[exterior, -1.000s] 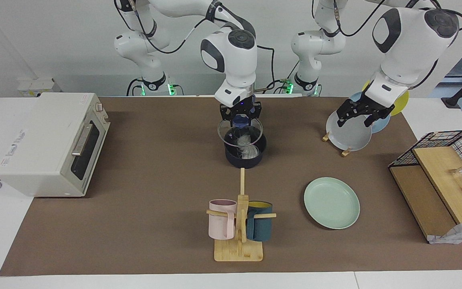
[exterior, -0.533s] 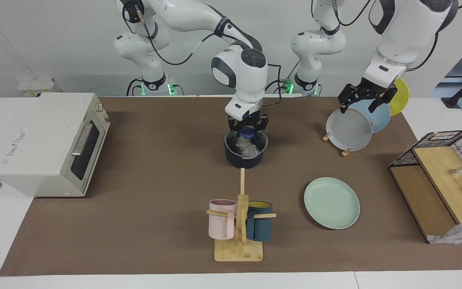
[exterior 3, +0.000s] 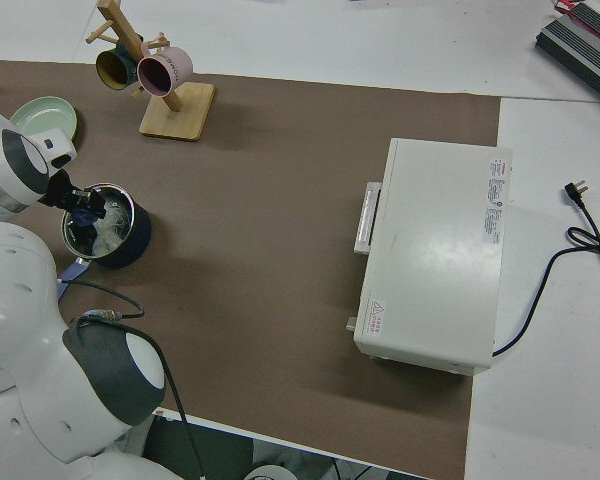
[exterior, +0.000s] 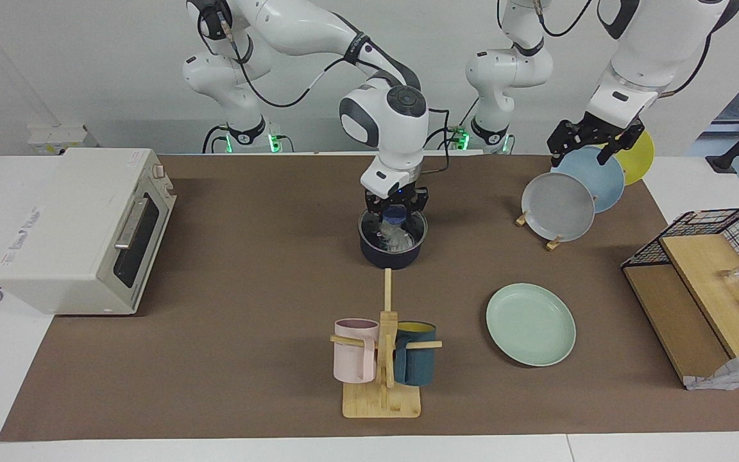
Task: Transfer vermicelli from plate to pot
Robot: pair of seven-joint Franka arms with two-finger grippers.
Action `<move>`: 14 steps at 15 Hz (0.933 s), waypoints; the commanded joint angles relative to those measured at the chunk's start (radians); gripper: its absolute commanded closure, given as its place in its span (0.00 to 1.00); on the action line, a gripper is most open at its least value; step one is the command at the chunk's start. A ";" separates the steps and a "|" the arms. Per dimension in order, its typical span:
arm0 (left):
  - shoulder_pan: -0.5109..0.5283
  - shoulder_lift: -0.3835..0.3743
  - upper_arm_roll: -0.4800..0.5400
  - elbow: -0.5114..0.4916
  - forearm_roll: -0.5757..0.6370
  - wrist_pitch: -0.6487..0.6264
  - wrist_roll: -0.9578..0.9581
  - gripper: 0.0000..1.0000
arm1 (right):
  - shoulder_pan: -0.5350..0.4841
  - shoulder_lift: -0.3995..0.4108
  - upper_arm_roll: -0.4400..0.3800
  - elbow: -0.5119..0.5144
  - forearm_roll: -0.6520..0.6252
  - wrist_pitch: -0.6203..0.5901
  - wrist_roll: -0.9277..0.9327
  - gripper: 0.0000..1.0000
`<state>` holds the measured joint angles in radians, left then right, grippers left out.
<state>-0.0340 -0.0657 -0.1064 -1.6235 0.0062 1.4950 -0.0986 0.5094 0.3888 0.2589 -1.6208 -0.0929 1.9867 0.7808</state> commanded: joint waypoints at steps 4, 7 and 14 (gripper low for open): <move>0.029 0.037 -0.013 0.045 0.014 0.010 0.000 0.00 | -0.002 0.018 0.005 0.016 0.030 -0.009 0.015 0.62; 0.036 0.029 -0.015 0.033 0.012 0.028 0.003 0.00 | 0.001 0.018 0.003 0.015 0.035 -0.005 0.020 0.49; 0.057 0.026 -0.039 0.021 0.012 0.039 -0.004 0.00 | -0.017 0.002 -0.001 0.047 -0.007 -0.041 0.017 0.00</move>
<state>-0.0028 -0.0463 -0.1178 -1.6109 0.0062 1.5205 -0.0993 0.5063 0.3922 0.2548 -1.6096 -0.0830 1.9808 0.7823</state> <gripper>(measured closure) 0.000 0.000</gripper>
